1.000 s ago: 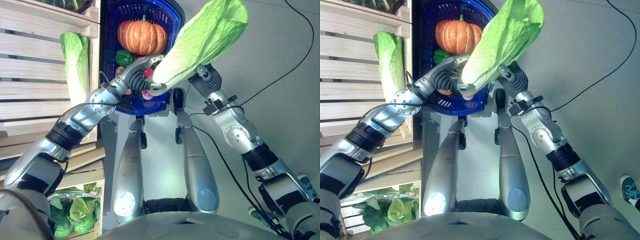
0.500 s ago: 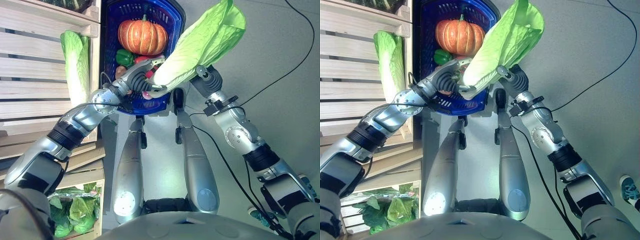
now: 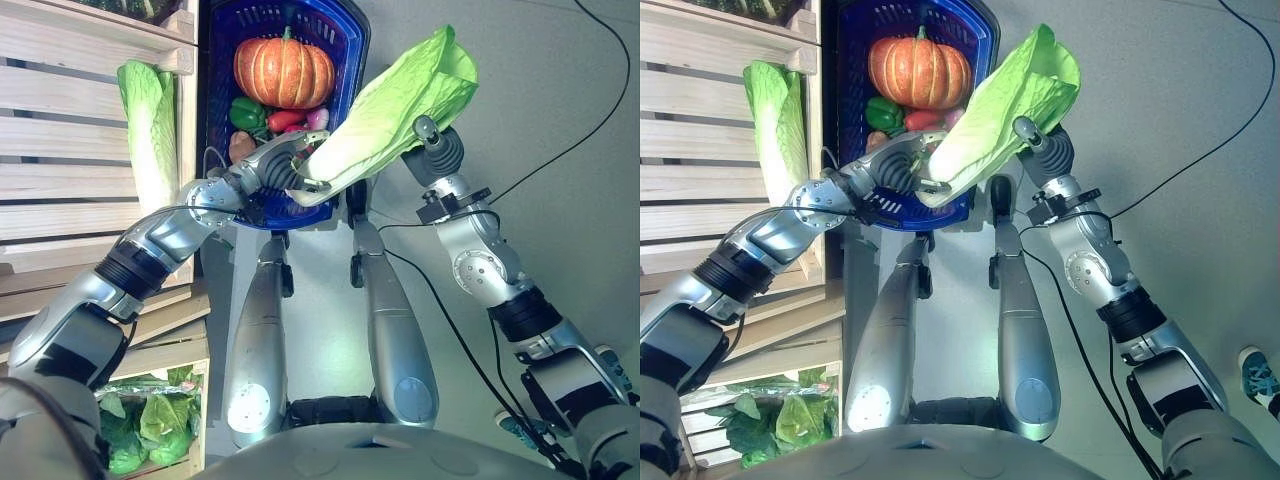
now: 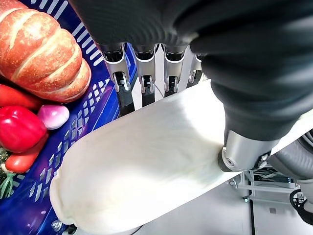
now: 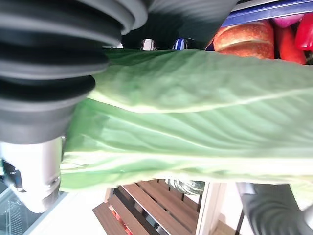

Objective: Pick up fruits and vegetables into the basket

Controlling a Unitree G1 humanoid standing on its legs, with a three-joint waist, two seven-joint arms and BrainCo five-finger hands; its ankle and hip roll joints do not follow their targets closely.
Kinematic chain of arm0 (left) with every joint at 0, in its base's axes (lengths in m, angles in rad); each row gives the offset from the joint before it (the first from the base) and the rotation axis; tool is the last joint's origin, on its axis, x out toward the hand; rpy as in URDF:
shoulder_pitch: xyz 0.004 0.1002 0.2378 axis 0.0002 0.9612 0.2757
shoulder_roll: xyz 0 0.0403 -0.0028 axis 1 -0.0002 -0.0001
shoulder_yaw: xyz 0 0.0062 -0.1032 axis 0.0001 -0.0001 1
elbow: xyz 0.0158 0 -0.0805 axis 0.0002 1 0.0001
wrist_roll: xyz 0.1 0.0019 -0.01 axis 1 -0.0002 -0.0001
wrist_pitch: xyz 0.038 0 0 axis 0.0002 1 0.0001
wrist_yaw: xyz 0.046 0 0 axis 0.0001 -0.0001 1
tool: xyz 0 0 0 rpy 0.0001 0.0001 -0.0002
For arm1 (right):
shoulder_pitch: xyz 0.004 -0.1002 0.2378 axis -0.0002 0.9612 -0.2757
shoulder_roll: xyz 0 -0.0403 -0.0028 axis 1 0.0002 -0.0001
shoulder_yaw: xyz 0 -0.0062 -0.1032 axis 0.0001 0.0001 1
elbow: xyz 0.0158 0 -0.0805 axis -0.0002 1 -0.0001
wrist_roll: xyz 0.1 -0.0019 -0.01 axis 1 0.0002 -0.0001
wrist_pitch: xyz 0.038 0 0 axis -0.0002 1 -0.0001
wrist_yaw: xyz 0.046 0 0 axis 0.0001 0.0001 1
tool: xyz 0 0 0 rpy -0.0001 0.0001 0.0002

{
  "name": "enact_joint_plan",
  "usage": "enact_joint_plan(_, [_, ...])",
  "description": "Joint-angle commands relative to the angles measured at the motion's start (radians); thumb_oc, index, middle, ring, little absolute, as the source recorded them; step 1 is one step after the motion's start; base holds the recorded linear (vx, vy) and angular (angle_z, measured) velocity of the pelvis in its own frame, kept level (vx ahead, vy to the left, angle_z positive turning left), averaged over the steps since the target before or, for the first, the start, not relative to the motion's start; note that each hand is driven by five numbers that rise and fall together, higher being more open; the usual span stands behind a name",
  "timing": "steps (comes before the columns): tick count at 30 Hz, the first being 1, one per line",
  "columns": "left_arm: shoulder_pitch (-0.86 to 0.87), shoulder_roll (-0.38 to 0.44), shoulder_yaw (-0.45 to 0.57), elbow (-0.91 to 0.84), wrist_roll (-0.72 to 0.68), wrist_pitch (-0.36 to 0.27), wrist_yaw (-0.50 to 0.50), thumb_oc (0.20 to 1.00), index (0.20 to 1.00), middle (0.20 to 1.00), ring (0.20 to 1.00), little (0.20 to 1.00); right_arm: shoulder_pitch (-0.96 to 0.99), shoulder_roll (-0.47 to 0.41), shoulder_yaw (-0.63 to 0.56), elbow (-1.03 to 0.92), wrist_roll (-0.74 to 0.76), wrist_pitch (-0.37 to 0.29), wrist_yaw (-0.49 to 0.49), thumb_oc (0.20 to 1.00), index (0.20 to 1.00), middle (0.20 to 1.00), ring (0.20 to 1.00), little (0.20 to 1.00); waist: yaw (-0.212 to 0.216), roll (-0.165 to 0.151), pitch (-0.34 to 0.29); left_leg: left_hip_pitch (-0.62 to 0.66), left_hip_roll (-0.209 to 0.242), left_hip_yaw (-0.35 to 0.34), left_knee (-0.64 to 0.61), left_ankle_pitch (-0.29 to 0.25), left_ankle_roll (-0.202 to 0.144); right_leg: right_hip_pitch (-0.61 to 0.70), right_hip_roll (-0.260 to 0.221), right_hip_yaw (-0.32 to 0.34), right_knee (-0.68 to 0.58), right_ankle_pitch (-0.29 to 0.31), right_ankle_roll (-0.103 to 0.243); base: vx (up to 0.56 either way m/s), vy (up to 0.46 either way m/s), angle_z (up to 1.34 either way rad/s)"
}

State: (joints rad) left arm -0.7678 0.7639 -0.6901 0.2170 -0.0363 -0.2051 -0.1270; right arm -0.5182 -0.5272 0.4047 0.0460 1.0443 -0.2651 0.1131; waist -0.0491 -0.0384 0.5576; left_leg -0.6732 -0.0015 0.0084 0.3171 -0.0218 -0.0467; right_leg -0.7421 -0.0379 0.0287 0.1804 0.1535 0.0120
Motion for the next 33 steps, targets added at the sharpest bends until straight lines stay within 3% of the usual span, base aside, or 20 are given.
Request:
enact_joint_plan(1, [0.024,0.014,-0.013,-0.093,0.038,-0.027,-0.051,0.2,0.2,0.2,0.2,0.2,-0.01,0.01,-0.011,-0.16,0.026,-0.06,0.073,0.2,0.2,0.2,0.2,0.2,-0.011,0.043,-0.038,0.002,-0.024,0.004,-0.128,0.08,0.0,0.058,0.026,-0.08,0.081,-0.13,0.074,0.0,0.0,0.0])
enact_joint_plan(11, [0.026,0.001,-0.026,-0.105,0.05,-0.016,-0.066,0.2,0.2,0.2,0.2,0.2,-0.015,0.019,0.029,-0.186,0.044,-0.021,0.123,0.2,0.2,0.2,0.2,0.2,-0.007,0.044,-0.038,0.005,-0.026,0.001,-0.126,0.074,0.001,0.06,0.023,-0.085,0.084,-0.136,0.076,0.0,0.0,0.0])
enact_joint_plan(16, [0.035,-0.007,-0.027,-0.102,0.062,-0.015,-0.024,0.2,0.2,0.2,0.2,0.2,-0.015,0.028,0.049,-0.184,0.051,-0.019,0.131,0.2,0.2,0.2,0.2,0.2,-0.005,0.043,-0.038,0.006,-0.026,0.001,-0.126,0.073,0.0,0.063,0.023,-0.086,0.082,-0.137,0.076,0.0,0.0,0.0])
enact_joint_plan(17, [0.035,-0.009,-0.027,-0.101,0.064,-0.013,-0.005,0.231,0.231,0.231,0.231,0.231,-0.016,0.029,0.052,-0.184,0.05,-0.021,0.13,0.2,0.2,0.2,0.2,0.2,-0.004,0.043,-0.038,0.006,-0.026,0.0,-0.126,0.074,0.0,0.062,0.024,-0.086,0.083,-0.137,0.076,0.0,0.0,0.0])
enact_joint_plan(19, [0.043,-0.015,-0.02,-0.096,0.037,-0.014,0.048,0.639,0.639,0.639,0.639,0.639,-0.016,0.031,0.058,-0.182,0.048,-0.028,0.125,0.2,0.2,0.2,0.2,0.2,-0.002,0.042,-0.038,0.007,-0.027,-0.002,-0.126,0.074,0.0,0.064,0.023,-0.087,0.083,-0.137,0.076,0.0,0.0,0.0])
enact_joint_plan(20, [0.054,-0.025,-0.004,-0.094,-0.021,-0.006,0.088,1.0,1.0,1.0,1.0,1.0,-0.014,0.035,0.061,-0.183,0.043,-0.033,0.118,0.2,0.2,0.2,0.2,0.2,0.0,0.042,-0.038,0.006,-0.027,-0.003,-0.127,0.075,0.0,0.064,0.024,-0.087,0.083,-0.138,0.075,0.0,0.0,0.0])
enact_joint_plan(23, [0.099,-0.063,0.043,-0.063,-0.114,-0.049,0.188,1.0,1.0,1.0,1.0,1.0,-0.006,0.049,0.06,-0.169,0.027,-0.048,0.121,0.2,0.2,0.2,0.2,0.2,0.005,0.041,-0.038,0.007,-0.03,-0.007,-0.127,0.075,0.002,0.064,0.025,-0.087,0.083,-0.138,0.075,0.0,0.0,0.0])
enact_joint_plan(25, [0.15,-0.112,0.115,-0.036,-0.186,-0.113,0.278,1.0,1.0,1.0,1.0,1.0,0.003,0.075,0.05,-0.155,0.003,-0.057,0.12,0.2,0.2,0.2,0.2,0.2,0.011,0.038,-0.038,0.008,-0.032,-0.01,-0.127,0.076,0.003,0.064,0.027,-0.089,0.086,-0.139,0.075,0.0,-0.034,0.01])
enact_joint_plan(30, [0.215,-0.207,0.264,0.01,-0.304,-0.206,0.389,1.0,1.0,1.0,1.0,1.0,0.009,0.122,0.012,-0.14,-0.03,-0.038,0.114,0.2,0.2,0.2,0.2,0.2,0.02,0.033,-0.038,0.014,-0.037,-0.019,-0.126,0.075,0.003,0.071,0.032,-0.09,0.093,-0.148,0.07,0.0,-0.014,0.01])
enact_joint_plan(32, [0.217,-0.211,0.269,0.011,-0.307,-0.209,0.392,1.0,1.0,1.0,1.0,1.0,0.01,0.124,0.011,-0.14,-0.031,-0.037,0.113,0.2,0.2,0.2,0.2,0.2,0.02,0.033,-0.038,0.014,-0.037,-0.019,-0.126,0.075,0.003,0.071,0.033,-0.09,0.093,-0.149,0.07,0.0,-0.007,0.02])
enact_joint_plan(33, [0.241,-0.252,0.347,0.006,-0.341,-0.215,0.44,1.0,1.0,1.0,1.0,1.0,0.02,0.146,-0.018,-0.148,-0.054,-0.013,0.103,0.2,0.2,0.2,0.2,0.2,0.022,0.032,-0.038,0.02,-0.04,-0.024,-0.125,0.073,0.002,0.078,0.035,-0.091,0.097,-0.154,0.066,0.01,-0.024,0.04])
